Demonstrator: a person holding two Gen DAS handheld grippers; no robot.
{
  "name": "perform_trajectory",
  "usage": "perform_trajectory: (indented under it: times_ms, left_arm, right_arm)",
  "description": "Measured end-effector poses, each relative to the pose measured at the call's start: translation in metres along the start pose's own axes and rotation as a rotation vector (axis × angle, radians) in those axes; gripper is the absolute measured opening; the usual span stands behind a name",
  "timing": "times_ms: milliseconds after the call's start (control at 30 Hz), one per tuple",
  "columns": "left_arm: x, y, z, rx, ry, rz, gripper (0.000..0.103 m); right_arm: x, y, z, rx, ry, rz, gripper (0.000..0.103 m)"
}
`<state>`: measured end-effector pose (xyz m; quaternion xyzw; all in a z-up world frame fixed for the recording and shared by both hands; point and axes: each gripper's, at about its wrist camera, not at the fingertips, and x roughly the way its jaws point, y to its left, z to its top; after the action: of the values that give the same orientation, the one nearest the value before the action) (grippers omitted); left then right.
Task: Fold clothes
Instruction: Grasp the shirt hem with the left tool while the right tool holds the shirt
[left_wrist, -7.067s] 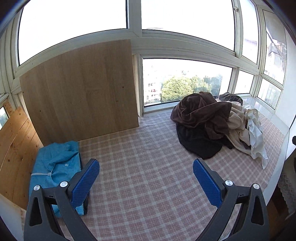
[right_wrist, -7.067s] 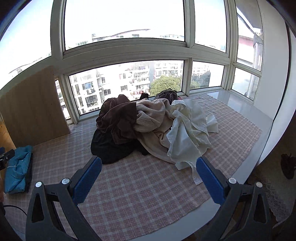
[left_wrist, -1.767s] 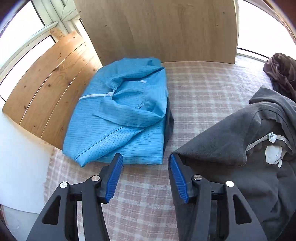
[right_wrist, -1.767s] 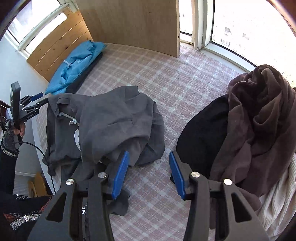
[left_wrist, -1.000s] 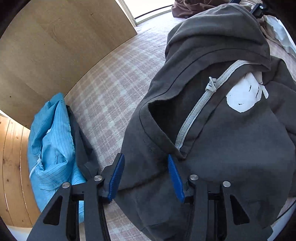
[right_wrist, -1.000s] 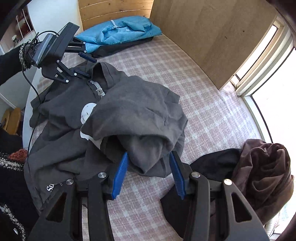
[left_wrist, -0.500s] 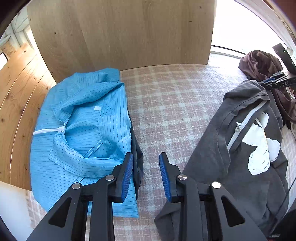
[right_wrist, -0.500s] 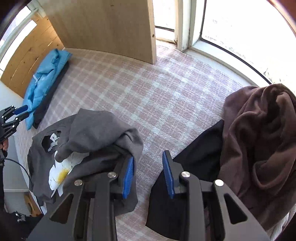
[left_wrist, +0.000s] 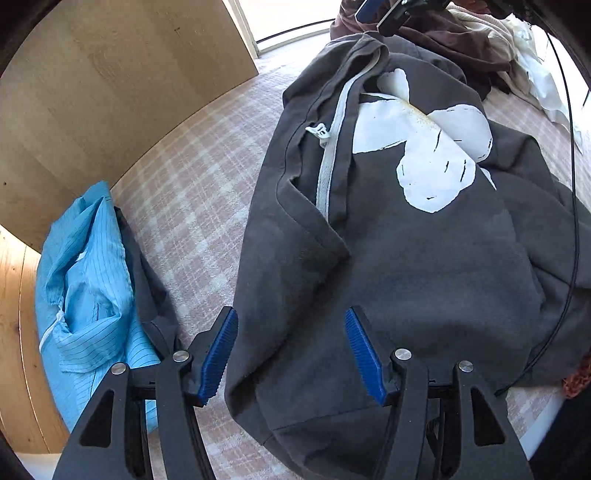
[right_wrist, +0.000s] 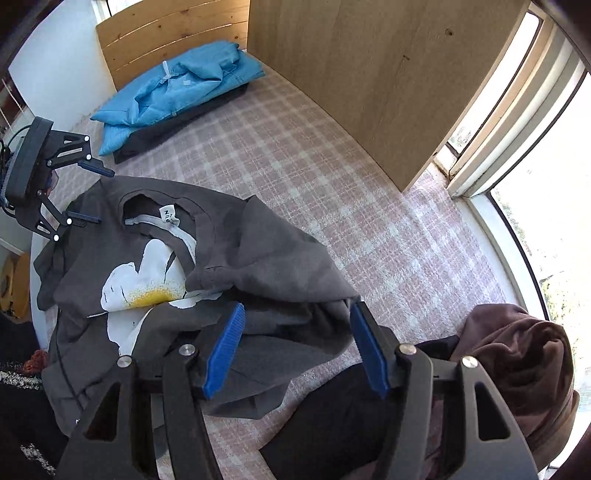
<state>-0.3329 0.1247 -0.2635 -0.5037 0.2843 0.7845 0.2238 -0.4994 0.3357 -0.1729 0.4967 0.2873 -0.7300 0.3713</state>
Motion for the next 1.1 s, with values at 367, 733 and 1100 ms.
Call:
perform_trajectory:
  times_ms: [367, 733, 1100]
  left_arm:
    - [0.021, 0.056, 0.013, -0.237, 0.021, -0.090, 0.003]
    - [-0.004, 0.061, 0.004, -0.338, -0.059, -0.097, 0.002]
    - [-0.171, 0.070, 0.015, -0.330, -0.401, -0.068, 0.002]
  right_arm:
    - [0.041, -0.001, 0.028, -0.141, 0.021, 0.007, 0.059]
    - [0.031, -0.019, 0.023, 0.120, -0.047, 0.176, 0.006]
    - [-0.225, 0.025, -0.024, 0.382, -0.499, -0.046, 0.005]
